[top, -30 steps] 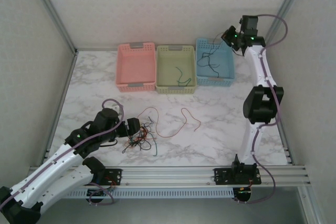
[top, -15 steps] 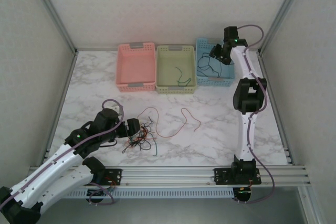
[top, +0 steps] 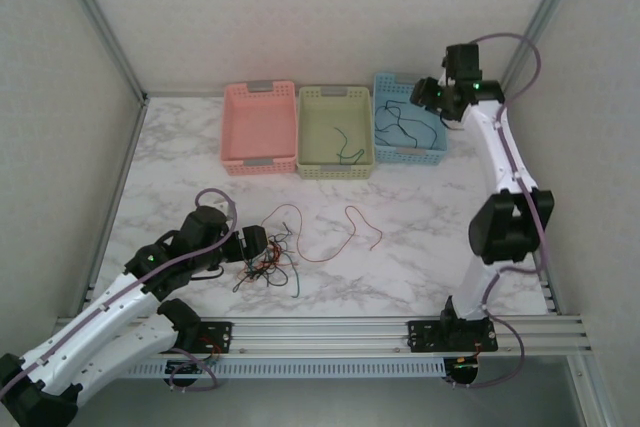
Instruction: Untangle the cables
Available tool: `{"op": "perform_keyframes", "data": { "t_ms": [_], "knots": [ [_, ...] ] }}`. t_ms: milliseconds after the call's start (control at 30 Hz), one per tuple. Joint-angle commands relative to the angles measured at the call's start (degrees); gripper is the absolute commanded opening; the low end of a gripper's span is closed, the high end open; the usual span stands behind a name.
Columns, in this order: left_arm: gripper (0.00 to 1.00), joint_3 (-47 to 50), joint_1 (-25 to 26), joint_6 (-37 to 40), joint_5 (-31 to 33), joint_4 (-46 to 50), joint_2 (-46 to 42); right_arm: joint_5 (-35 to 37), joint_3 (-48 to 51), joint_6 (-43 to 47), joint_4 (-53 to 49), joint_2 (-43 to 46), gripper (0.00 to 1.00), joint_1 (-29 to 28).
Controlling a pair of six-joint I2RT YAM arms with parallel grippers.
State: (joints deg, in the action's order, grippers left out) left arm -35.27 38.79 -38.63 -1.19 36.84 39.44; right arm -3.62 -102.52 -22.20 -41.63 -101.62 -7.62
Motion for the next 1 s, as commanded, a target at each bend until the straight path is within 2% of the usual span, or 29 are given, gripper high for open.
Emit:
{"op": "perform_keyframes", "data": {
  "t_ms": [0, 200, 300, 433, 600, 867, 967],
  "knots": [
    [0.88, -0.29, -0.55, -0.13, -1.00, -1.24, 0.09, -9.26, 12.32, -1.66, 7.50, 7.85, 0.50, -4.27],
    [0.88, 0.86, -0.55, -0.71, -1.65, -0.92, -0.45, -16.31, 30.18, -0.10, 11.67, 16.56, 0.48, -16.46],
    [0.88, 2.83, -0.50, -1.56, -1.87, -2.46, -0.33, -19.53, 35.28, -1.67, 15.25, 15.89, 0.48, -23.75],
    [0.87, 5.14, -0.55, -2.86, -2.42, -5.20, 0.41, -18.70, 37.53, -3.12, 21.01, 11.12, 0.48, -31.97],
    [0.87, 6.69, -0.55, -3.82, -2.45, -6.73, -0.07, -17.95, 33.62, -3.82, 23.19, 2.03, 0.47, -36.87],
    [0.87, 7.67, -0.54, -3.80, -2.24, -6.89, -0.05, -19.72, 26.51, -4.80, 23.58, -9.06, 0.41, -38.64],
    [0.88, 7.67, -0.55, -3.50, -1.82, -6.48, -0.18, -19.59, 24.74, -4.70, 22.53, -10.86, 0.28, -38.67]
  ]
}}
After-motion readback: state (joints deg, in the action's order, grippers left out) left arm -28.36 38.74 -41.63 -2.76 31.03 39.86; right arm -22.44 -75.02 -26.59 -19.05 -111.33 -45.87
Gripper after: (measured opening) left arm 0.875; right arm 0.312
